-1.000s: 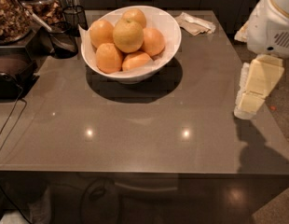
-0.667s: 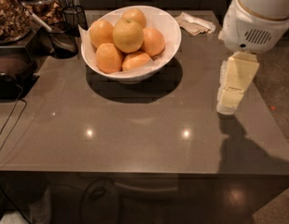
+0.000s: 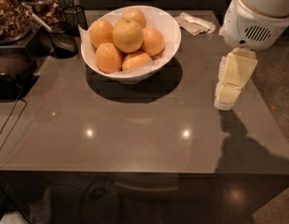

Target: Pick orange from white bowl

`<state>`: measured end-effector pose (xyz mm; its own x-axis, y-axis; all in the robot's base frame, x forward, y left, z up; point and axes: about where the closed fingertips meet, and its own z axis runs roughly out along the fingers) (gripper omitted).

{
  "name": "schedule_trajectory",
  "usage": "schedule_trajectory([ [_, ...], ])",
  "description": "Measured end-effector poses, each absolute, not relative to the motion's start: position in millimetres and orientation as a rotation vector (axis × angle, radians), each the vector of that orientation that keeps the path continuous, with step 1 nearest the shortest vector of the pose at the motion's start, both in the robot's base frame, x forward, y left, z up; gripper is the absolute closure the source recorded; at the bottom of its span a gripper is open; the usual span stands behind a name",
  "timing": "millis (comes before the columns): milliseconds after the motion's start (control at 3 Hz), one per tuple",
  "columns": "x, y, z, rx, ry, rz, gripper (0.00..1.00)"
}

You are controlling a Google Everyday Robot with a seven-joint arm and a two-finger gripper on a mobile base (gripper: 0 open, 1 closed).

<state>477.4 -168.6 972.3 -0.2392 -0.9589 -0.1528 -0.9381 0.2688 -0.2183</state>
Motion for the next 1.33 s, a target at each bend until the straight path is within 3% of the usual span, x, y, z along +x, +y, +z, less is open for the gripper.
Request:
schedule_trajectory([
  [1000,573,-63,993,-1.751,2.253,0.007,0.00],
  [1333,580,-55,998,-1.721,2.213,0.012,0.00],
])
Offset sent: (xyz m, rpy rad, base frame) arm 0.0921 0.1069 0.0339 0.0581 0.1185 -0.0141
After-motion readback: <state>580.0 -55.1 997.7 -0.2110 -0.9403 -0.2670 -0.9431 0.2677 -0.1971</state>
